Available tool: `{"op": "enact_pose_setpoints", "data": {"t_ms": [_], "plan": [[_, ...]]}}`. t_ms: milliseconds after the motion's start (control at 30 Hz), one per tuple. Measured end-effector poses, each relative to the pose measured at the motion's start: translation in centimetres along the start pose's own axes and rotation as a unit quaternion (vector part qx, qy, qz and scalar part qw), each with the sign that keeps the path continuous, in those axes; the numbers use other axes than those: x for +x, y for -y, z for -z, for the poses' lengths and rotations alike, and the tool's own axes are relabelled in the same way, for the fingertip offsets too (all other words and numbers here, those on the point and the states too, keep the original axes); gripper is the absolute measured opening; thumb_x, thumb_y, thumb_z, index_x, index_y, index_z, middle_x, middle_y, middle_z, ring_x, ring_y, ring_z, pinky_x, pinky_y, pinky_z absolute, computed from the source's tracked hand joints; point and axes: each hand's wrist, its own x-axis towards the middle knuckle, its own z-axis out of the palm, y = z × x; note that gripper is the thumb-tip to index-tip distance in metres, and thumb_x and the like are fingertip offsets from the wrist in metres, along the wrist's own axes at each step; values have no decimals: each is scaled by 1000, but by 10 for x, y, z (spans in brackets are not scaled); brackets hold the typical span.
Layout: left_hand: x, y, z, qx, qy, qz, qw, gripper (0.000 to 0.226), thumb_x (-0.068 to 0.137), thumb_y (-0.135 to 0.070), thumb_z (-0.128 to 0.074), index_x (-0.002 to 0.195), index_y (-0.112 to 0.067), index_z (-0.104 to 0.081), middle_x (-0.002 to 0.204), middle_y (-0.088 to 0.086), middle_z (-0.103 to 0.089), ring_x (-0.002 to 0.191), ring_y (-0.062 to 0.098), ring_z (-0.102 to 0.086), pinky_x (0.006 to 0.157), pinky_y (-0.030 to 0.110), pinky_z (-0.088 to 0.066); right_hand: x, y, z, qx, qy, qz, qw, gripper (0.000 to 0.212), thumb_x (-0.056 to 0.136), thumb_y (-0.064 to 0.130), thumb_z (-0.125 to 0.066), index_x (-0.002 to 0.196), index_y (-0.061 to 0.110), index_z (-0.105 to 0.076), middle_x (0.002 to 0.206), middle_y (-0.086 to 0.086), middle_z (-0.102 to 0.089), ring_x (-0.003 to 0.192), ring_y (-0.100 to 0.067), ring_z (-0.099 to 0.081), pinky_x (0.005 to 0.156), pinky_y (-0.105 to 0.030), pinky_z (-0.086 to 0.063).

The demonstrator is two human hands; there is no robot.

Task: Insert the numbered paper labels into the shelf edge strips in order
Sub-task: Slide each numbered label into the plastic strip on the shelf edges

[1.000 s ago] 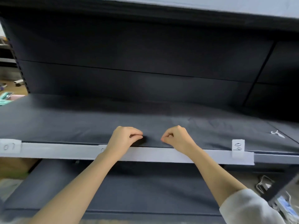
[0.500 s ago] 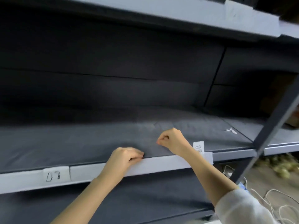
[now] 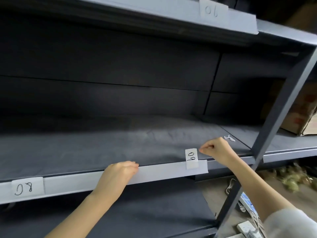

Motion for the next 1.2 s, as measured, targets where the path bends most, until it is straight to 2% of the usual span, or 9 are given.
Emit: {"op": "enact_pose_setpoints", "data": {"t_ms": [133,267,467,533,667,867,1000,1100,1200], "plan": [[-2,0,-8,9,-14,12,1000,19,48,-4,-60,60,-15,-68,59,-2,-70,48,14,-65,36,21,-51,-4,-4,-10,-15,12,-6,1000,14,80,3,-62,82,-6,-73,89,-17,-74,76,-20,-63,75,-31,-50],[-2,2,-9,25,-12,10,1000,22,46,1,-60,61,-14,-66,59,0,-69,48,16,-65,37,24,-52,-11,-11,-15,0,20,-8,1000,13,80,2,-64,86,-3,-75,93,-15,-74,75,-13,-59,69,-22,-47],[-2,4,-12,22,-22,2,1000,46,23,8,-84,58,-15,-67,56,-3,-68,44,11,-62,36,23,-50,-10,-15,-26,54,18,-19,998,13,80,1,-64,87,-4,-74,83,-14,-70,80,-16,-55,73,-24,-41],[-3,2,-13,12,-30,1,999,45,23,8,-85,57,-15,-67,55,-2,-68,43,11,-62,36,23,-50,-8,-15,-27,62,20,-22,998,12,80,1,-64,81,2,-76,72,-4,-68,75,-14,-55,70,-23,-42],[-4,2,-12,6,-43,-4,999,43,24,8,-85,57,-14,-67,56,-1,-68,45,12,-63,37,24,-50,-4,-9,-21,57,41,-21,997,37,79,1,-64,53,27,-63,41,21,-60,60,-2,-52,61,-16,-42],[-2,0,-11,-8,-51,-26,998,50,17,2,-89,57,-21,-71,64,-11,-73,55,4,-68,45,16,-53,5,16,-19,-21,102,46,994,19,83,2,-54,81,-1,-73,87,-13,-71,73,-18,-55,66,-25,-42],[-1,0,-11,-13,-53,-34,998,55,14,1,-89,61,-23,-74,67,-13,-74,57,2,-69,48,14,-53,13,26,-14,-109,136,94,980,21,84,0,-50,83,-7,-70,78,-10,-59,70,-24,-47,67,-28,-39],[-1,0,-12,-14,-58,-34,998,55,14,-2,-91,62,-23,-75,68,-14,-75,58,1,-69,51,12,-53,18,31,-11,-181,138,130,965,16,79,-3,-48,74,-12,-60,78,-28,-48,68,-38,-36,61,-28,-28],[-1,2,-11,-19,-52,-39,998,56,14,-2,-90,62,-24,-75,70,-14,-75,59,-1,-68,52,11,-53,20,38,-6,-253,147,161,943,10,75,-8,-46,65,-11,-48,76,-17,-31,51,-17,-17,53,-27,-15]]}}
